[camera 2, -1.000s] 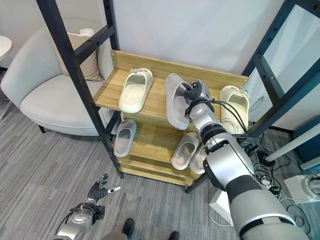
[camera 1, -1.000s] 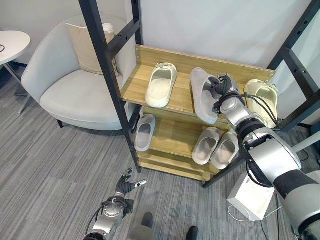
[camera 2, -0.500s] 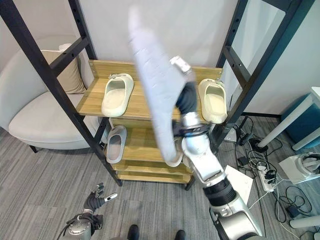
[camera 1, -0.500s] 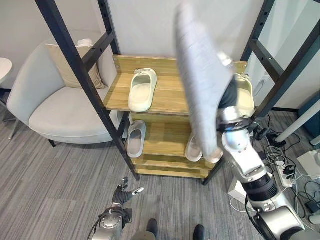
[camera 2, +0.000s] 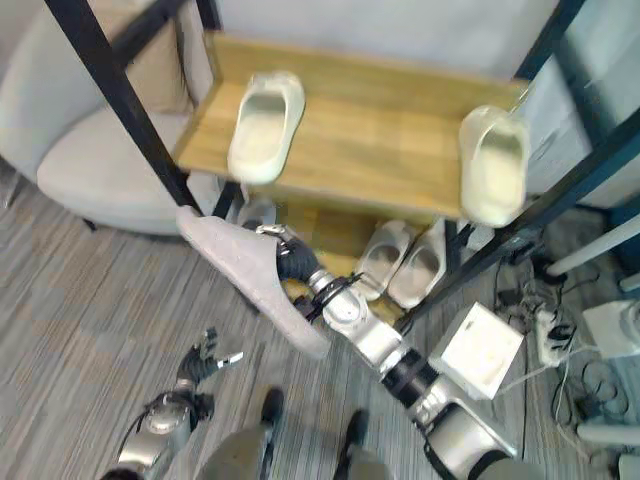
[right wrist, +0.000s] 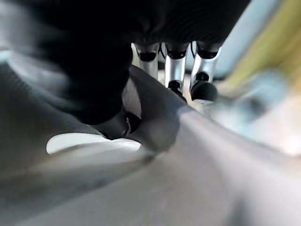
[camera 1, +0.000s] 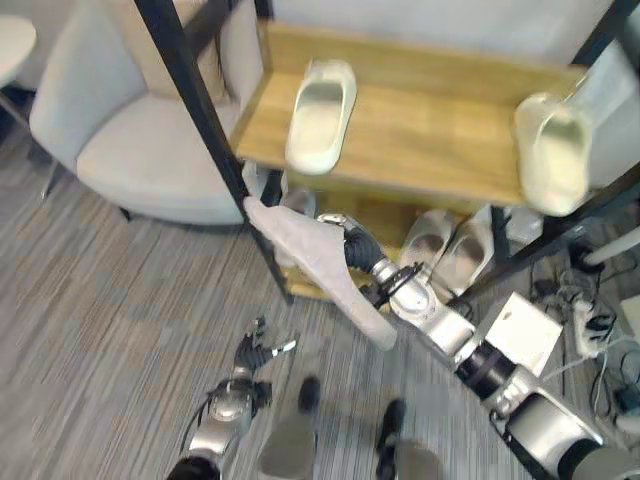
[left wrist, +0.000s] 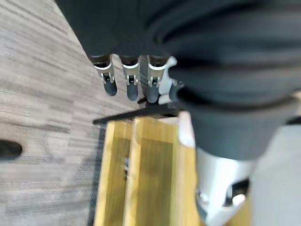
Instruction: Arrange the slippers neatly on the shoe rack.
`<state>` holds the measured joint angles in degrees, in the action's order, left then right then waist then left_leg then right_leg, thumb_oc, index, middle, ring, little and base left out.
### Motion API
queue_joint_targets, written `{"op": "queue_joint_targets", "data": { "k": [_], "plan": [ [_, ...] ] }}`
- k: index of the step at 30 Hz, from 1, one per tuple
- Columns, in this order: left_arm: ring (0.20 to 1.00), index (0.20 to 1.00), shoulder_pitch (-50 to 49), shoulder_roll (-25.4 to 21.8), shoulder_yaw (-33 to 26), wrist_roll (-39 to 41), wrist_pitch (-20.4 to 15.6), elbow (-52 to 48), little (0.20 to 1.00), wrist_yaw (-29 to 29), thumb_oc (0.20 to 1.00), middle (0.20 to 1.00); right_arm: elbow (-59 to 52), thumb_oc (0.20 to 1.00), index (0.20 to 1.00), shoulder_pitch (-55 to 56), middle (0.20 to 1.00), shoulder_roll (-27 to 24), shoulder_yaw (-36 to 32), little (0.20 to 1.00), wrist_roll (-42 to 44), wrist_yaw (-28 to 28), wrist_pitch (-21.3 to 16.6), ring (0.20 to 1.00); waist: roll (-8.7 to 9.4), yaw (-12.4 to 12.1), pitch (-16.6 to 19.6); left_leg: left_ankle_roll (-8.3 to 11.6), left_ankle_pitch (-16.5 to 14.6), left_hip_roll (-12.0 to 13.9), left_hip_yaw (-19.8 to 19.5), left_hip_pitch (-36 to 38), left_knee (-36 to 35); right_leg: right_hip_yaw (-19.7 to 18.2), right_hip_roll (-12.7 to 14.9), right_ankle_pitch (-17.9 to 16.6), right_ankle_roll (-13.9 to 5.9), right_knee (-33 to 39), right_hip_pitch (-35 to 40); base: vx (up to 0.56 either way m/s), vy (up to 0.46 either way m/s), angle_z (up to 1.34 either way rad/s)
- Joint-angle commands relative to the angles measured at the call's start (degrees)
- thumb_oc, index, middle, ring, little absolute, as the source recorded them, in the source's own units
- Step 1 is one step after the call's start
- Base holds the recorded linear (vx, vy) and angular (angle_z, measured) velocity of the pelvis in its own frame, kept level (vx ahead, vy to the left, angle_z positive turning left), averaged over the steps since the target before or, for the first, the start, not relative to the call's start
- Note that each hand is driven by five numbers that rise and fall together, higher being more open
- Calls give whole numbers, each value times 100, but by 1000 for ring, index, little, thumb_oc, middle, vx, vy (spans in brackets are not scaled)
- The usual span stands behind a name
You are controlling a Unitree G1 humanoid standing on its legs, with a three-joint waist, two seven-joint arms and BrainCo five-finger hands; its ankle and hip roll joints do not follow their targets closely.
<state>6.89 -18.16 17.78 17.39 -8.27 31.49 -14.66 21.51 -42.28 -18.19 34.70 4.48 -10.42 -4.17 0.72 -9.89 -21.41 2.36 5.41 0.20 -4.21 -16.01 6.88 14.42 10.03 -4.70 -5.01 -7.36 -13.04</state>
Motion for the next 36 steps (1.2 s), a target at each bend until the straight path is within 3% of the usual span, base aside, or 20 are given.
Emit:
{"op": "queue_joint_targets", "data": {
  "k": [1,5,9,17,24,34,35,36],
  "plan": [
    [1000,1000,160,-307,217,140,-480,-439,1000,-231,1000,1000,-236,200,200,-791,200,85,-669,200,-1280,-1165,-6,200,164,-138,-2,-54,-736,-153,-231,-321,727,-409,778,369,-457,-557,-9,-135,33,33],
    [1000,1000,616,-349,677,187,-620,-616,1000,-299,1000,1000,1548,200,200,-1971,200,-164,-1046,200,-1803,-2181,421,200,13,-242,-109,-97,-950,-277,-373,-1141,1406,-521,772,601,-376,-1135,-650,-87,66,38],
    [1000,1000,859,-334,919,246,-646,-812,1000,-324,1000,1000,2753,200,200,-2672,200,-404,-895,200,-1916,-2368,694,200,-60,-325,-249,-123,-1021,-352,-426,-1499,1710,-551,786,666,-350,-1413,-966,-34,49,15],
    [1000,1000,1292,-302,1286,325,-640,-1038,1000,-393,1000,1000,4916,200,200,-3663,200,-656,-464,200,-1462,-2296,784,200,-180,-512,-507,-167,-1034,-468,-579,-1956,1978,-460,805,767,-312,-1667,-1319,-8,18,8],
    [1000,1000,1417,-286,1302,347,-623,-1234,1000,-430,1000,1000,5509,200,200,-3955,200,-995,-237,200,-1559,-2184,953,200,-351,-634,-573,-189,-1123,-582,-651,-2141,2237,-435,874,978,-266,-2005,-1440,16,8,16],
    [1000,1000,1406,-310,1488,324,-582,-1306,1000,-310,1000,1000,5823,200,200,-4209,200,-1491,-9,200,-1755,-2132,1179,200,-404,-824,-510,-150,-1295,-625,-830,-2100,2147,-220,964,1167,-353,-1918,-1201,74,-41,13],
    [1000,1000,1407,-309,1488,324,-581,-1305,1000,-310,1000,1000,5824,448,448,-4210,448,-1491,-9,448,-1755,-2132,1179,448,-406,-823,-512,-150,-1294,-625,-832,-2097,2145,-217,964,1166,-353,-1916,-1196,47,-12,7],
    [1000,1000,1413,-313,1496,330,-566,-1324,1000,-281,1000,1000,5972,1000,1000,-4268,1000,-1567,27,1000,-1806,-2013,1251,1000,-416,-844,-513,-145,-1286,-638,-835,-2082,2133,-190,976,1158,-356,-1906,-1167,26,-9,12]
  ]
}}
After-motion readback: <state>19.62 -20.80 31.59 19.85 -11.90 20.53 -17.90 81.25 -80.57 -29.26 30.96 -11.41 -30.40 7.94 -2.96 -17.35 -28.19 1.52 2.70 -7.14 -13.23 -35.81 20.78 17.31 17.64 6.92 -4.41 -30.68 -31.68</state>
